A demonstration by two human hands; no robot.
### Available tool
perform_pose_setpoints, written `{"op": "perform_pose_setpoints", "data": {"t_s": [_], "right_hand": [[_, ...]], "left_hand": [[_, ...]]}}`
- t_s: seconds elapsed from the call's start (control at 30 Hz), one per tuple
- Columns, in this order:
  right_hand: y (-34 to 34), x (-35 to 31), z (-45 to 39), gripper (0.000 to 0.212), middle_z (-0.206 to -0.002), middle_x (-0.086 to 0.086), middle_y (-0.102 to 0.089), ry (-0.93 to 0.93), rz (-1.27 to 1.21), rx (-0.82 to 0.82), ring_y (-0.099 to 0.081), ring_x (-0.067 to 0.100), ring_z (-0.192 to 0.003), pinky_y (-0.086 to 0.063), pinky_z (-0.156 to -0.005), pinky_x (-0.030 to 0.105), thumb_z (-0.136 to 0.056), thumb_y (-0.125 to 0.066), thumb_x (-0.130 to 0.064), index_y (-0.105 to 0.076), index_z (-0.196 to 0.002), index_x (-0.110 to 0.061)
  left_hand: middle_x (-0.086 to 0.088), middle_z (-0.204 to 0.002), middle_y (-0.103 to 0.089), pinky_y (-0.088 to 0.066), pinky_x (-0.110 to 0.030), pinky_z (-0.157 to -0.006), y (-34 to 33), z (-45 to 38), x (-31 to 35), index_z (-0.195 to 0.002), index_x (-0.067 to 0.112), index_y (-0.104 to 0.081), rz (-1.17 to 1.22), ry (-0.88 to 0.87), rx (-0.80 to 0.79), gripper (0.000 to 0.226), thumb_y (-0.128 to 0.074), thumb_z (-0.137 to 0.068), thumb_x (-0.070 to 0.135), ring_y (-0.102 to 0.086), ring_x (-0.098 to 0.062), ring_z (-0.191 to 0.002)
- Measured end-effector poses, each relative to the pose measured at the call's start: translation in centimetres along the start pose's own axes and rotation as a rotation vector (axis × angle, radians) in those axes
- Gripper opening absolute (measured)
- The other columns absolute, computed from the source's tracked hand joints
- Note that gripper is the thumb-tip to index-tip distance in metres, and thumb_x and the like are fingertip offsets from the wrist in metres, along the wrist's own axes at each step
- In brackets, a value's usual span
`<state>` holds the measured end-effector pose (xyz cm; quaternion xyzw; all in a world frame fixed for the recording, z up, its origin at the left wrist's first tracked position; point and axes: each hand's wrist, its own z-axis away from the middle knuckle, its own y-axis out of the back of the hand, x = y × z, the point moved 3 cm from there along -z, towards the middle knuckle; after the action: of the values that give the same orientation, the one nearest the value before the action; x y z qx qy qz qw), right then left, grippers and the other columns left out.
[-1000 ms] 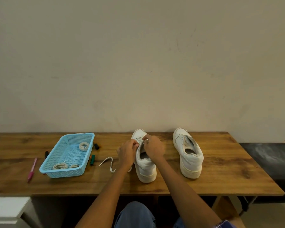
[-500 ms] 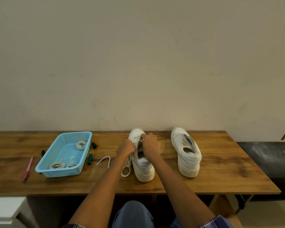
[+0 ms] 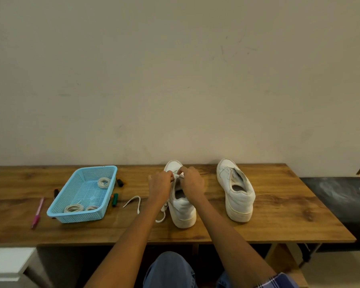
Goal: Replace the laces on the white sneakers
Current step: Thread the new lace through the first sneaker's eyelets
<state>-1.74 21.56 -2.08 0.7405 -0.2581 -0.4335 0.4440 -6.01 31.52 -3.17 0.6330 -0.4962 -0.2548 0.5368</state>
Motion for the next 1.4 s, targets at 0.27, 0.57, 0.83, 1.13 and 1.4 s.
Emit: {"op": "perform_pose_setpoints", "data": {"t_s": [0.27,0.57,0.83,1.13,1.4], "right_hand": [[-0.5,-0.4,0.0,0.023,-0.117,0.009,-0.05,0.017,0.113,-0.025,-0.05,0.023,-0.105,-0.043,-0.077,0.029,-0.099,-0.044,-0.023,-0.053,-0.12,-0.018],[-0.2,0.5,0.0,0.019,-0.109,0.007,-0.059,-0.102,-0.067,0.033,-0.057,0.022,-0.098,-0.039,-0.069,0.028,-0.09,-0.05,-0.011,-0.053,-0.109,-0.01],[0.0,0.6,0.2,0.017,-0.102,0.006,-0.061,-0.125,-0.124,0.022,-0.057,0.021,-0.09,-0.041,-0.065,0.028,-0.086,-0.052,-0.009,-0.057,-0.102,-0.01],[0.0,0.9,0.3,0.016,-0.102,0.004,-0.06,-0.13,-0.125,0.028,-0.056,0.02,-0.091,-0.038,-0.064,0.026,-0.087,-0.053,-0.012,-0.057,-0.103,-0.011],[0.6,0.5,0.5,0.018,-0.105,0.004,-0.062,-0.134,-0.111,-0.025,-0.058,0.02,-0.093,-0.042,-0.066,0.026,-0.088,-0.05,-0.012,-0.057,-0.105,-0.012]], "left_hand": [[-0.008,-0.075,-0.054,-0.045,-0.033,-0.07,-0.5,-0.4,-0.1,-0.091,0.005,-0.055,0.431,0.513,-0.392,0.025,-0.045,-0.096,0.027,-0.056,-0.023,-0.076],[-0.008,-0.103,-0.06,-0.043,-0.04,-0.096,-1.9,-1.0,-0.3,-0.105,0.01,-0.059,0.2,0.456,-0.489,0.031,-0.046,-0.093,0.035,-0.057,-0.026,-0.105],[-0.004,-0.117,-0.059,-0.04,-0.04,-0.09,-1.2,-1.4,-0.9,-0.121,0.019,-0.047,0.227,0.266,-0.251,0.028,-0.048,-0.094,0.016,-0.055,-0.027,-0.107],[-0.003,-0.086,-0.062,-0.043,-0.029,-0.063,0.6,0.1,-2.7,-0.099,0.015,-0.056,0.529,0.397,0.033,0.012,-0.051,-0.091,0.021,-0.055,-0.019,-0.075],[-0.001,-0.056,-0.046,-0.039,-0.025,-0.047,7.7,-0.7,-6.7,-0.066,0.011,-0.06,1.323,0.711,0.436,0.016,-0.057,-0.082,0.012,-0.042,-0.015,-0.051]]}}
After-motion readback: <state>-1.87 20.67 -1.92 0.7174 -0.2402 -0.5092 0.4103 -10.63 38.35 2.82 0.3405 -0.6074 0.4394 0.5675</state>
